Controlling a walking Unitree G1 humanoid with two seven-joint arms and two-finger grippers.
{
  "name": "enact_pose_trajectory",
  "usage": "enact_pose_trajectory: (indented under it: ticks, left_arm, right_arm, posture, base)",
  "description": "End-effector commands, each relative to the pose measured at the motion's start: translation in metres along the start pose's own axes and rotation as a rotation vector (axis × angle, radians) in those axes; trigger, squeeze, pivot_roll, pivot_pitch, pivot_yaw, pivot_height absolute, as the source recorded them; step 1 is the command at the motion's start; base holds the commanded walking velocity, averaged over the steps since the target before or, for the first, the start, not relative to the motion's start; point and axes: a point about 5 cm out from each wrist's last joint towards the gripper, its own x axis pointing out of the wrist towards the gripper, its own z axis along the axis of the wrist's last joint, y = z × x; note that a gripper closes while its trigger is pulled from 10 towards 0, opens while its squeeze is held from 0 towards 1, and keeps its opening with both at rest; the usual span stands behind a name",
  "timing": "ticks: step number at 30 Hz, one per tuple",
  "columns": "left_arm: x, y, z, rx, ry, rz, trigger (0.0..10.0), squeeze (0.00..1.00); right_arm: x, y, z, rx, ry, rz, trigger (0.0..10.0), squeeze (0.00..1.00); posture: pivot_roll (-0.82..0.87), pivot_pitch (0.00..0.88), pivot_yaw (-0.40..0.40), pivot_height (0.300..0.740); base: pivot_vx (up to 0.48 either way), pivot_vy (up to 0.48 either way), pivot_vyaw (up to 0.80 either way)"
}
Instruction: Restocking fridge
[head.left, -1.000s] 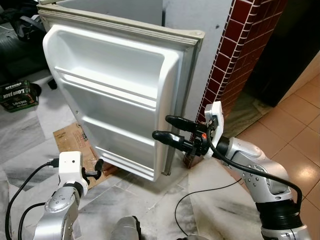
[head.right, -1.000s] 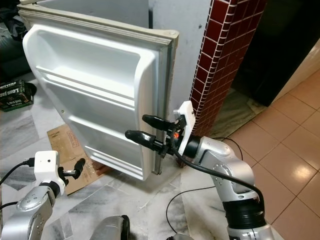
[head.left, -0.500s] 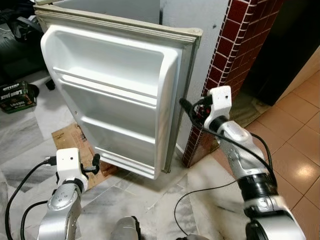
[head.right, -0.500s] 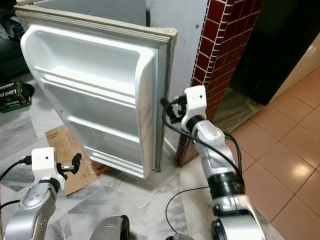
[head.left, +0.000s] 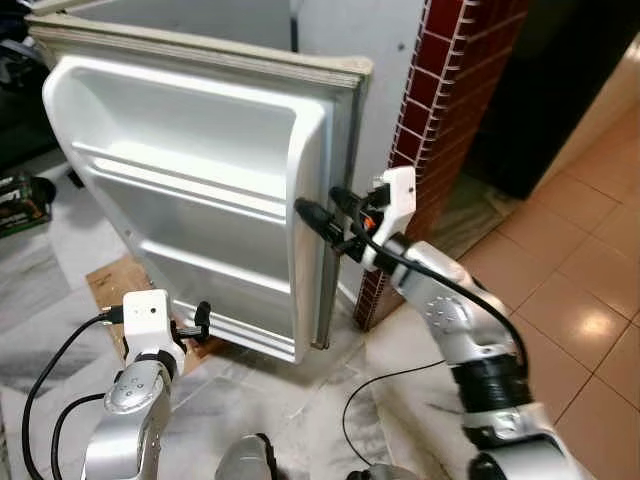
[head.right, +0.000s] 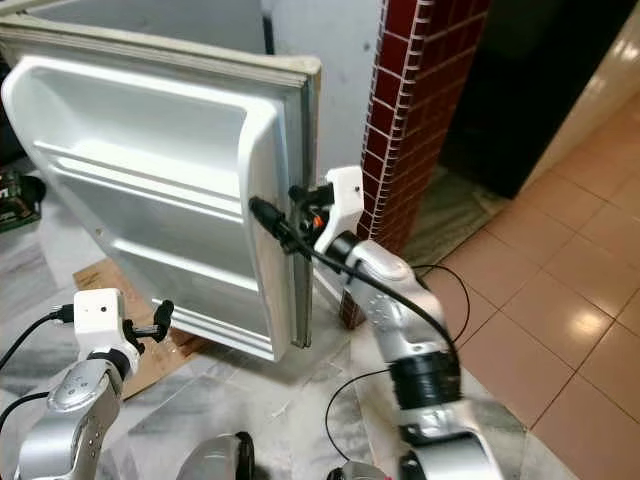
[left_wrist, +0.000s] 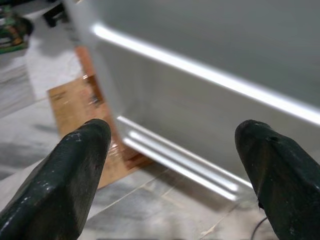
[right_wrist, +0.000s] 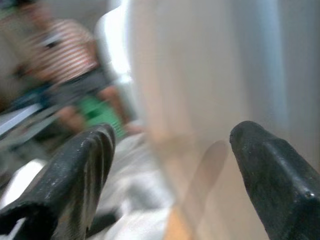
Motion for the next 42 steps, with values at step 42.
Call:
enact_pose_trajectory:
  ticks: [42]
  left_arm:
    - [0.012, -0.013, 0.021, -0.010, -0.145, -0.034, 10.0, 0.00]
  right_arm:
    - [-0.065, -0.066, -0.031, -0.395, -0.014, -0.801, 10.0, 0.00]
  posture:
    - [0.05, 0.045, 0.016, 0.740]
  base:
    - [0.000, 0.000, 0.10]
